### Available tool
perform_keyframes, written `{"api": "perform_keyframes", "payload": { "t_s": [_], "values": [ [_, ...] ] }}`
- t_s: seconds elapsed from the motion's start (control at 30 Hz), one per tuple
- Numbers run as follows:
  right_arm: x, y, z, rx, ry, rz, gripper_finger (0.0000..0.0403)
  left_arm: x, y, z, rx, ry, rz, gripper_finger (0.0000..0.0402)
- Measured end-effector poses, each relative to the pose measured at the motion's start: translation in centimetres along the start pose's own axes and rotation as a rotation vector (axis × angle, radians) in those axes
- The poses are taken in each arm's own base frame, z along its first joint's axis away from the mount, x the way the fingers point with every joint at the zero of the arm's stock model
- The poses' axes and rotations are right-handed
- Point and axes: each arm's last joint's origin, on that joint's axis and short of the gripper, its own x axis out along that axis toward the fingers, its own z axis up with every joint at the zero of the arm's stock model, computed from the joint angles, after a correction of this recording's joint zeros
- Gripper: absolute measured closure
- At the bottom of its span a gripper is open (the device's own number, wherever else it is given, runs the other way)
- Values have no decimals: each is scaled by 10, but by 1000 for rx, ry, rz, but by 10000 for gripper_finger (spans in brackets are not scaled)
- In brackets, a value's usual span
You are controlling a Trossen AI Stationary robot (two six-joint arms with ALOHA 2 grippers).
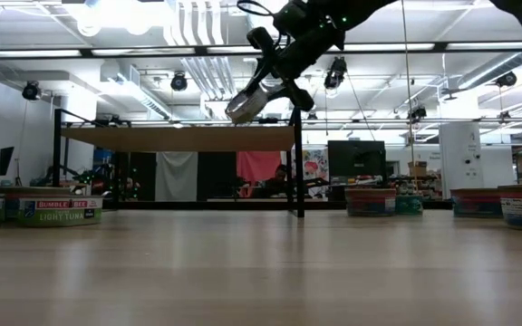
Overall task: Stack canned seafood by type on shelf
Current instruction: Put the green tuna can on the shelf
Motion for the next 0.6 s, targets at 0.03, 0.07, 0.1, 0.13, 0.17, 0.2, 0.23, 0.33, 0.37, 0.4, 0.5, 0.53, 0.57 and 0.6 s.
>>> {"api": "perform_keyframes", "payload": {
  "t_s": [0.03,0.07,0.1,0.13,0.17,0.2,0.23,0.33,0.37,0.4,0.5,0.53,0.57,0.6],
  "values": [
    [0,-1,-1,-3,2,-12,270,1,0,0,1,2,1,267],
    [0,-1,-1,-5,6,-17,270,2,-1,0,2,3,1,267],
    [0,-1,-1,-6,6,-18,270,2,-1,-1,3,5,2,267],
    [0,-1,-1,-8,5,-20,270,3,-2,-1,4,6,2,267],
    [0,-2,-1,-12,2,-26,270,4,-2,-1,5,8,3,267],
    [0,-2,-1,-16,-1,-33,270,4,-2,-1,5,9,3,267],
    [0,-2,-1,-18,0,-38,270,5,-2,-1,6,10,4,267],
    [0,-3,-2,-18,7,-45,270,7,-3,-2,9,15,5,267],
    [0,-3,-2,-22,6,-44,270,7,-4,-2,10,16,6,267],
    [0,-3,-2,-24,5,-44,266,8,-4,-2,11,18,6,267],
    [0,-4,-3,-12,7,-69,224,10,-5,-3,13,23,8,267],
    [0,-5,-4,-12,8,-85,212,11,-6,-3,14,24,8,267],
    [0,-6,-4,-14,10,-101,203,11,-6,-3,15,25,9,267],
    [0,-7,-5,-13,13,-112,197,12,-6,-3,16,27,9,267]
  ]
}}
